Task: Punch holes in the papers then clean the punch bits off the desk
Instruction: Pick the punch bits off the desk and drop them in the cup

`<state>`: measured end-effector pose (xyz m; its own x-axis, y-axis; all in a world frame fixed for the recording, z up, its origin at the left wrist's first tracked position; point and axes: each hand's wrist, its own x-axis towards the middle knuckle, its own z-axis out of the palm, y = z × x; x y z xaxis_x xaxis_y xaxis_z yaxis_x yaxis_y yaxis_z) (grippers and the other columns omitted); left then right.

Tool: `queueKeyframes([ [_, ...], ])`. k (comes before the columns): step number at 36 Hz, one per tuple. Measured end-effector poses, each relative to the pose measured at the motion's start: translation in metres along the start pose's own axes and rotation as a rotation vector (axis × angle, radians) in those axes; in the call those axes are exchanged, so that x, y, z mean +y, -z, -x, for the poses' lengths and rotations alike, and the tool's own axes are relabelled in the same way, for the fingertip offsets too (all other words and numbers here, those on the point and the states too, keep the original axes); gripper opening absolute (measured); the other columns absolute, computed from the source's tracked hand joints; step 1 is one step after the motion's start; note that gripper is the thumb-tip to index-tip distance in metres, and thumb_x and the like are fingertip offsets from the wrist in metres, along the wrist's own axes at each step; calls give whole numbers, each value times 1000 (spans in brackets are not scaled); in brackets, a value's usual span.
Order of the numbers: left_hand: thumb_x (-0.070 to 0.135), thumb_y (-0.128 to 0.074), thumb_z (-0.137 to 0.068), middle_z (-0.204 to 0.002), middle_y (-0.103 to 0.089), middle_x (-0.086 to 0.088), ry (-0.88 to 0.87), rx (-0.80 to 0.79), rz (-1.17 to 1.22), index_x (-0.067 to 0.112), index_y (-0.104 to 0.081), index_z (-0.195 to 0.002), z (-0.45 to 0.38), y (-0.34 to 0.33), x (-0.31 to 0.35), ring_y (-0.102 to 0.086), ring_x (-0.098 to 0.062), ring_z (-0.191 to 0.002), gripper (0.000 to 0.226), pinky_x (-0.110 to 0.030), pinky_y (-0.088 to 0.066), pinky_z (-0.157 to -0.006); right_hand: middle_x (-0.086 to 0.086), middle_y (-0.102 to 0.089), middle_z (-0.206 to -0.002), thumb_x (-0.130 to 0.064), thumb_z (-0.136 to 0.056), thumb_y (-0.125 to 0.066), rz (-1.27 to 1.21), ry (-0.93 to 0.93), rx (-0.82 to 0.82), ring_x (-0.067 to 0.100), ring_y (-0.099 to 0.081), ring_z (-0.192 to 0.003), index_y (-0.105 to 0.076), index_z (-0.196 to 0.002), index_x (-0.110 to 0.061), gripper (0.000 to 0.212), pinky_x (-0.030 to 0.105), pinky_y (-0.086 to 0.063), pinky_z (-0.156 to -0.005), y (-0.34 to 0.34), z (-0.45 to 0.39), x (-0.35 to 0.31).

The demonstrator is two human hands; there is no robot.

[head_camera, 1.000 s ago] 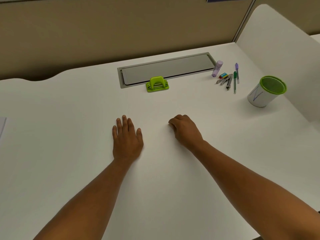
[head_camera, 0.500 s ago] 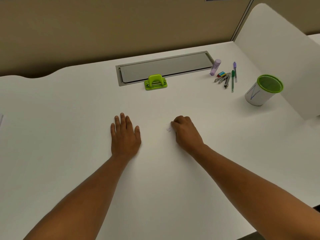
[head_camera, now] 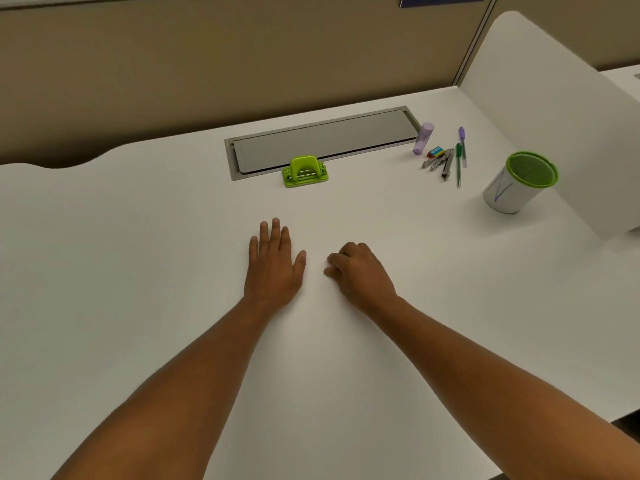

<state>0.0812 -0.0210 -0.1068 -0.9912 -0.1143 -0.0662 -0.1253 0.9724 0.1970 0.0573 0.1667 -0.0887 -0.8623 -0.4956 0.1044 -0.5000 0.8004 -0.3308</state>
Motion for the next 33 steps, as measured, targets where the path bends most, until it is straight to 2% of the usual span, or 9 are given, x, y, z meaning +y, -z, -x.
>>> queueKeyframes([
  [7,59,-3,-94,-165,8,-6,9,-3,-19,12,-3,-156,5,-10,0,10,-23,-152,78,-44,1,-123,6,-60,-78,-10,-91,-55,15,90,65,26,-51,-72,-65,-85,-9,13,40,-48,-60,-4,-4,9],
  [12,59,-2,-95,-165,5,-6,9,24,-33,12,-7,-157,4,-10,-1,8,-22,-152,78,-44,-1,-123,9,-55,-72,-14,-86,-23,110,189,72,29,-50,-65,-59,-79,-8,38,38,-45,-57,-2,-12,10],
  [14,58,-5,-96,-165,2,-7,6,33,-32,11,-10,-156,4,-10,-1,7,-23,-152,77,-45,-2,-123,9,-55,-72,-11,-82,-20,109,183,68,29,-49,-66,-58,-79,-7,38,38,-45,-57,-2,-14,12],
  [16,57,-6,-96,-165,1,-7,4,36,-37,11,-11,-156,5,-10,0,6,-23,-152,76,-45,-3,-123,8,-54,-76,-4,-83,-28,59,97,41,27,-47,-70,-57,-82,-7,30,39,-45,-60,-3,-15,14],
  [20,56,-7,-97,-165,0,-7,9,37,-56,10,-12,-156,4,-10,0,5,-24,-152,76,-45,-4,-123,1,-58,-83,6,-79,-44,-282,-265,-26,20,-50,-76,-55,-81,-12,22,29,-39,-63,9,-23,20],
  [23,57,-5,-96,-165,0,-7,11,32,-63,10,-12,-156,4,-10,-1,5,-24,-152,77,-46,-4,-123,-7,-60,-76,-8,-92,-52,-668,-556,-16,8,-53,-68,-62,-81,-14,16,18,-40,-58,27,-32,24],
  [25,57,-4,-96,-165,0,-7,12,35,-65,10,-13,-156,6,-10,-2,5,-23,-152,77,-45,-4,-123,-4,-56,-70,-10,-95,-54,-1002,-714,-51,10,-48,-62,-63,-79,-14,19,20,-38,-57,39,-36,29],
  [29,57,-8,-97,-165,-2,-6,11,57,-61,10,-15,-156,7,-12,-6,4,-23,-152,75,-45,-6,-123,2,-52,-72,-7,-97,-53,-1472,-897,-91,12,-48,-64,-61,-82,-11,18,25,-43,-62,68,-40,42],
  [33,56,-11,-98,-165,-5,-7,6,74,-46,10,-18,-155,7,-13,-6,1,-23,-152,75,-45,-7,-123,3,-53,-73,-10,-98,-54,-1645,-1009,-30,12,-48,-64,-60,-87,-9,13,23,-43,-60,92,-42,61],
])
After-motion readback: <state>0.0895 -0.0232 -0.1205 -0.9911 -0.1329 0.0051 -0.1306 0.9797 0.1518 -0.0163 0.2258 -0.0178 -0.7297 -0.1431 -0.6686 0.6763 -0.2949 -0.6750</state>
